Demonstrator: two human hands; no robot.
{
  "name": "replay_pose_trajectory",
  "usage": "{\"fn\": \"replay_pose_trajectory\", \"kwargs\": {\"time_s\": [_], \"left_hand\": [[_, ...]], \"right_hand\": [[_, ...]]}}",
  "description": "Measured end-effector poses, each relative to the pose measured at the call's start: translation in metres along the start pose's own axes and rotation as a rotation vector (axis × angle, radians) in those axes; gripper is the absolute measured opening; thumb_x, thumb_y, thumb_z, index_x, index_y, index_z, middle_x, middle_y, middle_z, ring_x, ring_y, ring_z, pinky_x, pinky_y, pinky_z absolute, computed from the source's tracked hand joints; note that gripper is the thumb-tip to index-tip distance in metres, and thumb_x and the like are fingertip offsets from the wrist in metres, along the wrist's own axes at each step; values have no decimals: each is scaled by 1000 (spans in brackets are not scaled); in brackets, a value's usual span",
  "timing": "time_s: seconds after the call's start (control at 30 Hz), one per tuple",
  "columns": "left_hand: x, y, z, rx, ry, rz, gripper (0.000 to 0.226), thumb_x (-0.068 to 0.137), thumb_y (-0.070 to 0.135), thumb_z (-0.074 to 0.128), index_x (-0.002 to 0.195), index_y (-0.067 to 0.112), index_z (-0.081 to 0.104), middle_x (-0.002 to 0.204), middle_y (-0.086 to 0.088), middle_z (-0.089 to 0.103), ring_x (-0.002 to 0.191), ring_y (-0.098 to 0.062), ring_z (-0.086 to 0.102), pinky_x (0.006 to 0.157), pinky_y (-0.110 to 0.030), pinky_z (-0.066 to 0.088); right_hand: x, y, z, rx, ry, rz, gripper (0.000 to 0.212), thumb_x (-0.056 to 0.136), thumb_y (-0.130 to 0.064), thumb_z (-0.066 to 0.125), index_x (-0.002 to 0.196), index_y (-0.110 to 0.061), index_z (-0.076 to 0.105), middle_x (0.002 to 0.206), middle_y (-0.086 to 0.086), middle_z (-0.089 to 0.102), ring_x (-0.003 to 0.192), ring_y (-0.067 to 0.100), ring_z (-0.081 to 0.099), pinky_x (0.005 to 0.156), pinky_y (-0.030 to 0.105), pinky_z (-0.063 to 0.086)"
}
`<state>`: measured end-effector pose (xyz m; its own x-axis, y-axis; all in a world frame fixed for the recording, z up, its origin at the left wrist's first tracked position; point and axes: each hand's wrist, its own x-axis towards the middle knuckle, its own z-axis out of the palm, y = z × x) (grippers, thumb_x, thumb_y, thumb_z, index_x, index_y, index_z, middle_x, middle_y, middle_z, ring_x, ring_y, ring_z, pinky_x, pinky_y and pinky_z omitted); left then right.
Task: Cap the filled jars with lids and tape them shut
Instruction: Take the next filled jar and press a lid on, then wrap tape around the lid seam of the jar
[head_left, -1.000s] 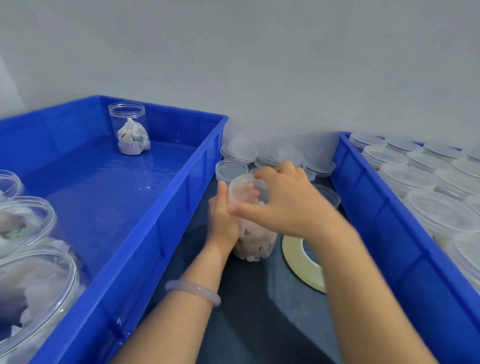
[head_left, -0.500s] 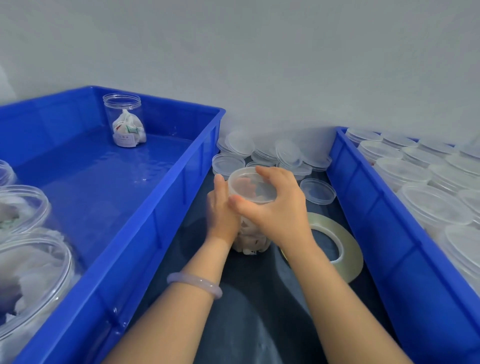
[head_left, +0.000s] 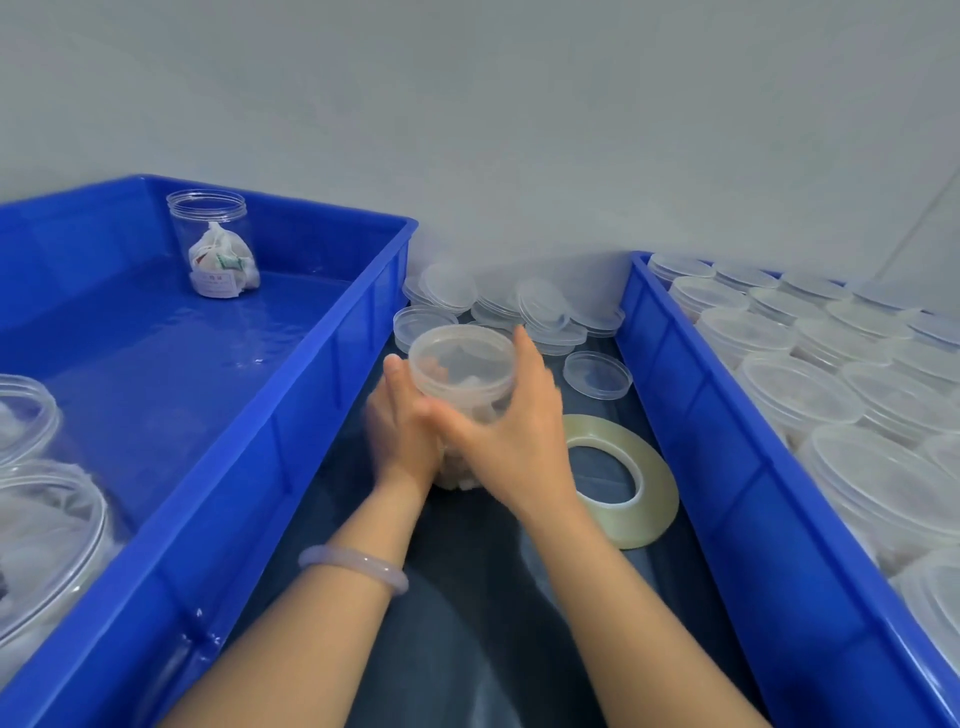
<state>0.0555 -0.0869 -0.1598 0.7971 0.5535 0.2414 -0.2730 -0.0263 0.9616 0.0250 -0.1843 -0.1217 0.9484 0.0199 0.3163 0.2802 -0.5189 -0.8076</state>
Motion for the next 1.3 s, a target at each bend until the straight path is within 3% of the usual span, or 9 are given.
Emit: {"fn": "replay_pose_trajectory", "kwargs": {"time_s": [0.1, 0.23, 0.37, 0.47, 0.53, 0.63, 0.77, 1.1, 1.3], "left_hand": [[11, -8, -11, 230, -6, 106, 50, 102, 39, 24, 66, 15, 48, 66, 3, 56, 62, -4, 51, 64, -30, 38], [7, -14, -15, 282, -13, 58, 39, 98, 45, 28, 77, 19, 48, 79, 2, 57, 81, -22, 54, 72, -33, 41], [-9, 2, -21, 171, 144, 208, 22, 96, 35, 40, 86, 15, 41, 77, 9, 48, 74, -13, 51, 61, -19, 31], [-25, 19, -28, 208, -80, 621, 20, 92, 26, 44, 76, 14, 47, 66, 7, 46, 58, -5, 41, 55, -12, 32], [-36, 22, -25, 284, -259, 737, 26, 90, 22, 48, 72, 6, 58, 63, 6, 52, 55, -5, 41, 55, -9, 34], [-49, 24, -16, 382, -458, 673, 28, 89, 26, 52, 101, 6, 68, 94, 3, 65, 65, -5, 55, 63, -18, 49], [-58, 20, -8, 403, -674, 486, 63, 87, 35, 57, 142, 10, 42, 149, 5, 38, 125, -6, 49, 98, -36, 49], [-68, 25, -1, 209, -462, 639, 52, 79, 27, 73, 122, 1, 61, 121, -7, 64, 109, -11, 61, 91, -30, 53], [-69, 25, -1, 157, -381, 646, 31, 76, 21, 77, 103, 7, 72, 93, 3, 70, 81, -5, 65, 77, -15, 53]], "right_hand": [[-19, 32, -23, -318, -172, 155, 119, 65, -76, 61, 152, -15, 7, 153, 5, 31, 140, 22, 27, 112, 36, 25], [-26, 60, -49, -565, -253, 244, 108, 62, -81, 54, 143, -13, 31, 144, 6, 38, 134, 26, 29, 109, 36, 28], [-24, 59, -50, -721, -310, 193, 57, 68, -72, 61, 88, -20, 54, 95, -5, 42, 104, 21, 40, 86, 29, 34], [-24, 58, -54, -638, -262, 120, 43, 81, -53, 63, 65, -20, 41, 71, -7, 36, 82, 19, 41, 70, 29, 30], [-25, 61, -59, -494, -226, 108, 32, 85, -49, 61, 94, -19, 58, 90, -8, 57, 95, 18, 53, 76, 29, 39], [-30, 56, -64, -111, -135, 126, 34, 82, -45, 66, 109, -26, 57, 102, -13, 67, 99, 7, 62, 77, 24, 45], [-33, 44, -65, 180, -60, 59, 27, 84, -45, 47, 95, -25, 63, 82, -13, 68, 78, 1, 62, 68, 21, 45], [-36, 42, -57, 383, 47, 74, 35, 81, -28, 34, 85, -29, 68, 97, 3, 71, 108, 24, 59, 84, 42, 46], [-38, 40, -52, 376, 106, 58, 29, 82, -29, 36, 86, -30, 64, 79, -19, 66, 76, -1, 58, 70, 28, 44]]}}
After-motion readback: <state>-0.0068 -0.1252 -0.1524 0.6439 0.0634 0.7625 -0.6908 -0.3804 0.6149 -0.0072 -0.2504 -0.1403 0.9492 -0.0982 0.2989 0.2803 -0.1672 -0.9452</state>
